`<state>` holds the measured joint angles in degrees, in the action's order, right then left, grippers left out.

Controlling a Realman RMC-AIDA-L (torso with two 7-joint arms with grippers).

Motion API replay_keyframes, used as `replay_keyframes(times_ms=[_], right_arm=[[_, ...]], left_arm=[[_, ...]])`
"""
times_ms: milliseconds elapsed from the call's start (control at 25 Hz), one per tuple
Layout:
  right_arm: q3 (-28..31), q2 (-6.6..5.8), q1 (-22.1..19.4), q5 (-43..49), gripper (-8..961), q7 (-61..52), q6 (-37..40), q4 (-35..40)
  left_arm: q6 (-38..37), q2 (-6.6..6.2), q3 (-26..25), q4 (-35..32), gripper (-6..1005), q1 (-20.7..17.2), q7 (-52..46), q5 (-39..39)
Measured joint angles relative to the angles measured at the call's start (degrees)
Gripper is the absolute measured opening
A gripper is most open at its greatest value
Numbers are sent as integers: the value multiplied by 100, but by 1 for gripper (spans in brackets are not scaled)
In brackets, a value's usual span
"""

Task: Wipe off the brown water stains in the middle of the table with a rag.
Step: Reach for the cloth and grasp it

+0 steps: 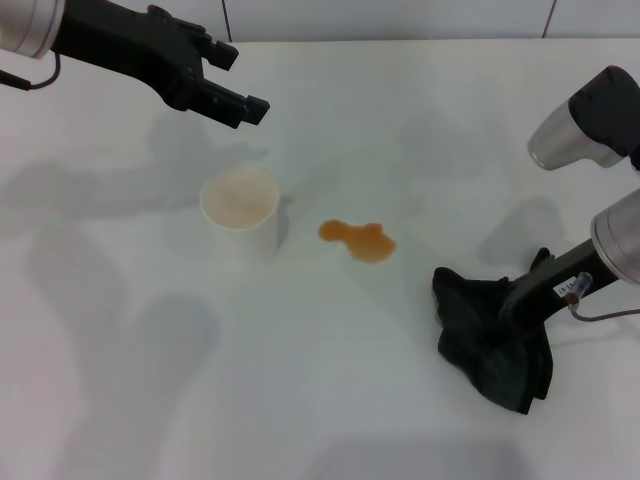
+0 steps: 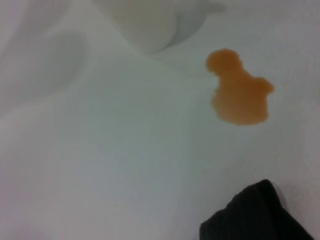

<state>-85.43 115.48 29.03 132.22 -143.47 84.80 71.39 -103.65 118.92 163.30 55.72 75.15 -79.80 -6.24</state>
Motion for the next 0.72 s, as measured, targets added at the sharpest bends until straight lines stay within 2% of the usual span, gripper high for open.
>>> replay_keyframes(times_ms=[240, 480, 680, 720], right_arm=[[-60, 0, 7, 1, 650, 10, 6, -2], [-121, 0, 70, 10, 419, 11, -28, -43], [-153, 0, 82, 10, 189, 11, -63, -37], [-153, -2, 82, 3, 184, 11, -63, -18]], left_arm=[[3, 0, -1, 0, 862, 0, 0, 0], [14, 0, 0, -5, 862, 18, 0, -42], [52, 0, -1, -9, 862, 46, -9, -108], [54, 0, 0, -9, 862, 47, -11, -118]])
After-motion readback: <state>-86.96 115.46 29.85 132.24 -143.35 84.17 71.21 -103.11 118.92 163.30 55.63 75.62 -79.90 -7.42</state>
